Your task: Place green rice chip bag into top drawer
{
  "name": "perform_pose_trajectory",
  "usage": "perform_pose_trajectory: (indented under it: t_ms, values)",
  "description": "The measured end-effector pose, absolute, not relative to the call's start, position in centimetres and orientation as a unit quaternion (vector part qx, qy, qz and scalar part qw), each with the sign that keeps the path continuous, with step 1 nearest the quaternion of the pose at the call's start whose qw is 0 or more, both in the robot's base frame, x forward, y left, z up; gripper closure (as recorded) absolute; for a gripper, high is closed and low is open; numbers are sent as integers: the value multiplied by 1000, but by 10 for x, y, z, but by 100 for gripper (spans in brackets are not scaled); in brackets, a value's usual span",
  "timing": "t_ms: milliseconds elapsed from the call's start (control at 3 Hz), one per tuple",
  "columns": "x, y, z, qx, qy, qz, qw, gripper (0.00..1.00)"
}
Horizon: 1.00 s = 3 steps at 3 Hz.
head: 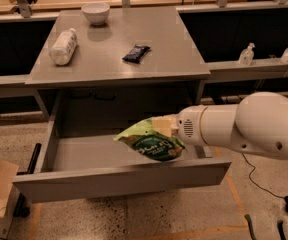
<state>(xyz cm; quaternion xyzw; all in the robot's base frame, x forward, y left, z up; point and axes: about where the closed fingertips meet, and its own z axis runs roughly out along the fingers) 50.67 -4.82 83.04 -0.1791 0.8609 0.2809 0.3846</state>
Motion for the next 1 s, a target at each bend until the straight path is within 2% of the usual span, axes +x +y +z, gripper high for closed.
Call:
perform_pose_trajectory:
  t_ms: [333, 1000]
  values:
    - [518, -41, 788, -162, 863, 303, 370, 82]
    - [559, -33, 738, -154, 862, 321, 360, 35]
